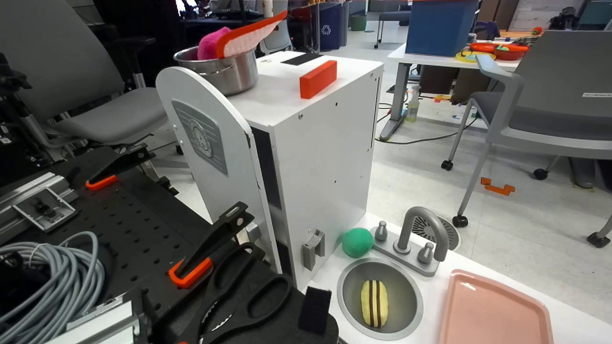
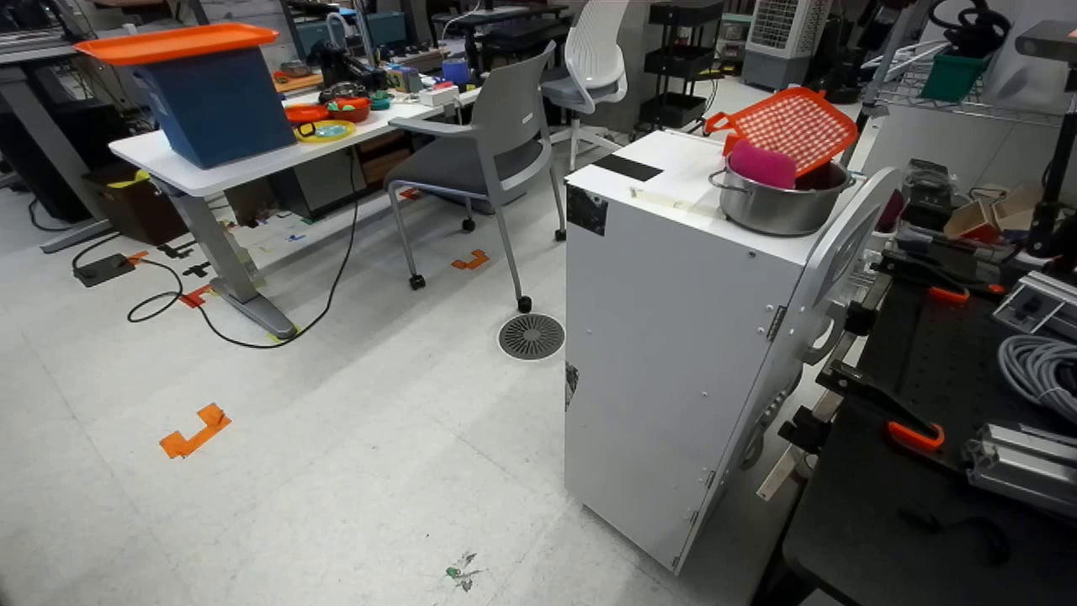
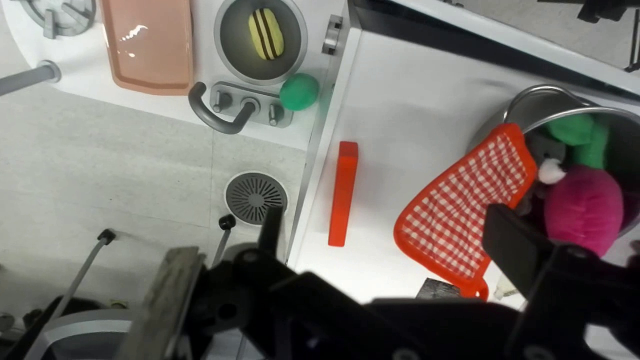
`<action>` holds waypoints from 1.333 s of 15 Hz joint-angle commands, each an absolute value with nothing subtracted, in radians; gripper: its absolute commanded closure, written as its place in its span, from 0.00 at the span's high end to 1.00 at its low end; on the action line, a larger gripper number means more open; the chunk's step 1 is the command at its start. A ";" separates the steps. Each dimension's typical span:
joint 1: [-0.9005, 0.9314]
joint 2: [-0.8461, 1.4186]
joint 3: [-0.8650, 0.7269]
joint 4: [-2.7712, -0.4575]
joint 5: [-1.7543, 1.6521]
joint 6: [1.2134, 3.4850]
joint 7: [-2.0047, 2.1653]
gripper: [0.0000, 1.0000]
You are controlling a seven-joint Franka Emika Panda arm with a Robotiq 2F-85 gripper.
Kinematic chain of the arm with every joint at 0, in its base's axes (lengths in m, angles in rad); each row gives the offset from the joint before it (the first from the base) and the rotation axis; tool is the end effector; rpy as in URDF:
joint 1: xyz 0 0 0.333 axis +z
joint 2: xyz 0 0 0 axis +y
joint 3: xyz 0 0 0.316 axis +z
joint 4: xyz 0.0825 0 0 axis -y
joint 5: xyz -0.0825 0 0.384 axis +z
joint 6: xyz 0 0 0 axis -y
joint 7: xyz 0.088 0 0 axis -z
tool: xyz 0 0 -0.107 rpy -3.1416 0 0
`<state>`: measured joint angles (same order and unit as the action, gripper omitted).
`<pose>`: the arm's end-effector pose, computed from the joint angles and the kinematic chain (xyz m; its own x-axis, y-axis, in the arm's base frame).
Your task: Pick up the pink plush toy and drop it in the sink
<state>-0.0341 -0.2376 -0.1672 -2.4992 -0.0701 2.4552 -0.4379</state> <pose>0.4521 -0.0923 0.3889 0.9435 0.2871 0.1656 0.2747 -0.9569 0.0938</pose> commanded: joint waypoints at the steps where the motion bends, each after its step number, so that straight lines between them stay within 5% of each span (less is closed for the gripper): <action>1: -0.020 -0.258 -0.167 -2.478 -0.027 2.422 -0.493 1.00; 13: -0.025 -0.525 -0.115 -2.532 -0.048 2.266 -0.304 1.00; 20: 0.043 -0.523 -0.123 -2.604 -0.036 2.375 -0.404 1.00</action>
<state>-0.0005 -0.5217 -0.1100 -2.5751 -0.0531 2.3411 -0.3435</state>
